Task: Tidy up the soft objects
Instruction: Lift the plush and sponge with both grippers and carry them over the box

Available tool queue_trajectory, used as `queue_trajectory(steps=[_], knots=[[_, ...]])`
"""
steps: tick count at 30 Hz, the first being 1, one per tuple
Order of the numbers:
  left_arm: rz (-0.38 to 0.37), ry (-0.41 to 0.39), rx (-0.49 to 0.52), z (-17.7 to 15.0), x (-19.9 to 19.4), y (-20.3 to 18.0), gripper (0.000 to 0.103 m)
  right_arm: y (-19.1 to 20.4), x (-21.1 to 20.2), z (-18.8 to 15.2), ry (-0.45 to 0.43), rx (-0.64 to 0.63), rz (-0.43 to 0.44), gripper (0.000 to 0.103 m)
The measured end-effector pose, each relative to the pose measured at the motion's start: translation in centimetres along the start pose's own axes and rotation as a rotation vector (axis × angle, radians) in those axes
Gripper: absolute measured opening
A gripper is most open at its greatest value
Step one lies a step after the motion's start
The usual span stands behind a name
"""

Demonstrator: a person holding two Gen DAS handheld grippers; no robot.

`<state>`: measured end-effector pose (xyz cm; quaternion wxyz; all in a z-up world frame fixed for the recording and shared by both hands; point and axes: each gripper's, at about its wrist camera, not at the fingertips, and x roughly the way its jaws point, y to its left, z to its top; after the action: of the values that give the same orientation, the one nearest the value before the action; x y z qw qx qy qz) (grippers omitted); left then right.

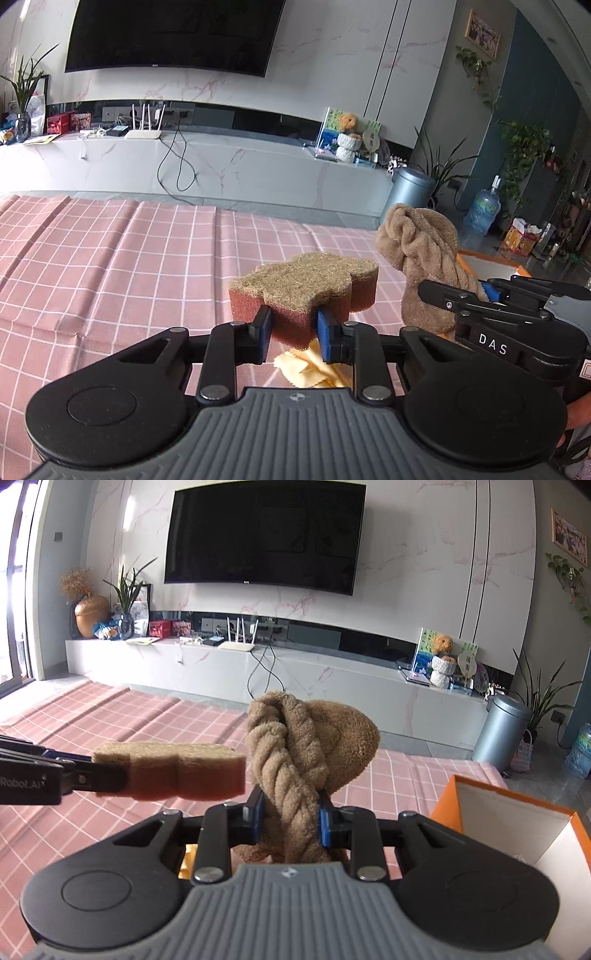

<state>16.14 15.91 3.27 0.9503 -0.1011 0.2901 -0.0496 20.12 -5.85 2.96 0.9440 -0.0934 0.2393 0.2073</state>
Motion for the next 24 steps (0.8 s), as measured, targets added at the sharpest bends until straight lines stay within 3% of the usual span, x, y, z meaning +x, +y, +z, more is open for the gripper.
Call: queue_trajectory(steps=[7,24], knots=[[-0.058,-0.036,0.027,0.3,-2.2,-2.6,0.028,-2.1,-5.4,0.6,-0.027,0.025,0.001,0.027],[-0.242,-0.039,0.147,0.5,-3.2,-10.9,0.029,-11.1,-14.1,0.5,0.032,0.09,-0.071,0.026]])
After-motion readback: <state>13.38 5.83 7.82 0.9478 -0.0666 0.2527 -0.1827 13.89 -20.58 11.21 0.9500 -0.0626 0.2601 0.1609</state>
